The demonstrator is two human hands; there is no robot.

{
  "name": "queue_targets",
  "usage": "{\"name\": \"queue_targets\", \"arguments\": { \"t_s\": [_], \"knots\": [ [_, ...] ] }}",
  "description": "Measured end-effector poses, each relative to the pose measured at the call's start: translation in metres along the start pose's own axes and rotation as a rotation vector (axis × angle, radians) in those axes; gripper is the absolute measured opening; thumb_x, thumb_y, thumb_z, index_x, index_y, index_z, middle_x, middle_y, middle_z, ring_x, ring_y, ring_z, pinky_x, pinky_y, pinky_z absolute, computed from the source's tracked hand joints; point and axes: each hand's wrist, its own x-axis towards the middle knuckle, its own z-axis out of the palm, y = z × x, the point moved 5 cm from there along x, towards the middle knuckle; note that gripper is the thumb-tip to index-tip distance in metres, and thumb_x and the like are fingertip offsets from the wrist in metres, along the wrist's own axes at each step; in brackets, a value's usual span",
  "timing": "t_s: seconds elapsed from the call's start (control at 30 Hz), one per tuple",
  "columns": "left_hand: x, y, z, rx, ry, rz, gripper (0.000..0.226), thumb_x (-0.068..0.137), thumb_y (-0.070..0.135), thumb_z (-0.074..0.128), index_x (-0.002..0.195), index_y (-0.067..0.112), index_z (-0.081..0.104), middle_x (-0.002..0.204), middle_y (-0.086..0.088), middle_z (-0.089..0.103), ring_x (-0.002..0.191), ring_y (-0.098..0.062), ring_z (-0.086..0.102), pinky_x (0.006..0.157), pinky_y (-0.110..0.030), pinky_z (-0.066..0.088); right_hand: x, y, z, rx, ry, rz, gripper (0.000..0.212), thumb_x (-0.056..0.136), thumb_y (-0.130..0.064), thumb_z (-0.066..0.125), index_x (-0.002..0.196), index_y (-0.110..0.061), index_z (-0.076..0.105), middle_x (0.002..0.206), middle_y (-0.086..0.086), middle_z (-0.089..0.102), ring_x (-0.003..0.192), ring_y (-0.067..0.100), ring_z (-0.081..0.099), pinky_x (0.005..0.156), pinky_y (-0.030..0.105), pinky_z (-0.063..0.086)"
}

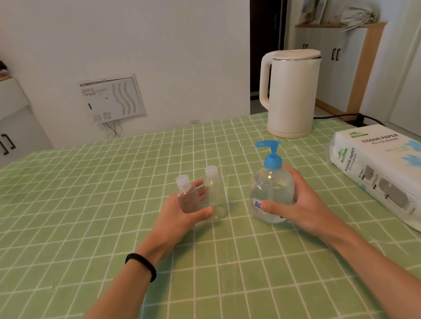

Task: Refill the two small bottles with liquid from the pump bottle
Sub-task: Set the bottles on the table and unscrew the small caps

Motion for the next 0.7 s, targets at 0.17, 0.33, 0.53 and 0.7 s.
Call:
{"name": "queue_targets", "arguments": {
  "t_s": [0.17, 0.33, 0.53, 0.7],
  "knots": [
    [-0.04, 0.0, -0.012, -0.084, 0.251, 0.06, 0.073, 0.079, 0.025, 0.08, 0.145, 0.021, 0.051, 0.138, 0.004, 0.067, 0.123, -0.012, 0.069, 0.103, -0.033, 0.057, -0.016, -0.005, -0.004, 0.12, 0.128, 0.067, 0.119, 0.066, -0.053, 0.088, 0.164, -0.03, 0.025, 0.146, -0.016, 0.059, 0.124, -0.007, 0.063, 0.095, 0.019, 0.055],
    [-0.078, 0.014, 0.001, -0.042, 0.375, 0.163, 0.04, 0.082, 0.031, 0.075, 0.114, 0.016, 0.056, 0.099, -0.006, 0.071, 0.088, -0.023, 0.075, 0.079, -0.031, 0.063, -0.045, -0.007, -0.025, 0.116, 0.6, 0.045, 0.027, 0.1, -0.044, 0.067, 0.115, -0.02, 0.068, 0.095, -0.013, 0.076, 0.089, 0.01, 0.075, 0.084, 0.03, 0.06],
    [-0.094, 0.029, 0.054, 0.093, 0.141, 0.202, 0.04, 0.09, 0.052, 0.064, 0.116, 0.036, 0.038, 0.09, -0.006, 0.067, 0.082, -0.027, 0.067, 0.081, -0.045, 0.061, -0.069, -0.059, 0.001, 0.124, 0.368, -0.231, 0.04, 0.106, -0.034, 0.061, 0.071, -0.016, 0.068, 0.056, 0.006, 0.044, 0.05, 0.011, 0.037, 0.045, 0.018, 0.031],
    [-0.097, 0.027, 0.062, 0.178, 0.055, 0.232, 0.037, 0.094, 0.055, 0.054, 0.119, 0.035, 0.036, 0.098, 0.004, 0.064, 0.08, -0.02, 0.063, 0.077, -0.047, 0.058, -0.081, -0.064, 0.045, 0.113, 0.004, -0.205, 0.045, 0.085, -0.072, 0.068, 0.1, -0.03, 0.074, 0.057, 0.003, 0.052, 0.053, 0.011, 0.044, 0.051, 0.021, 0.037]
  ]
}}
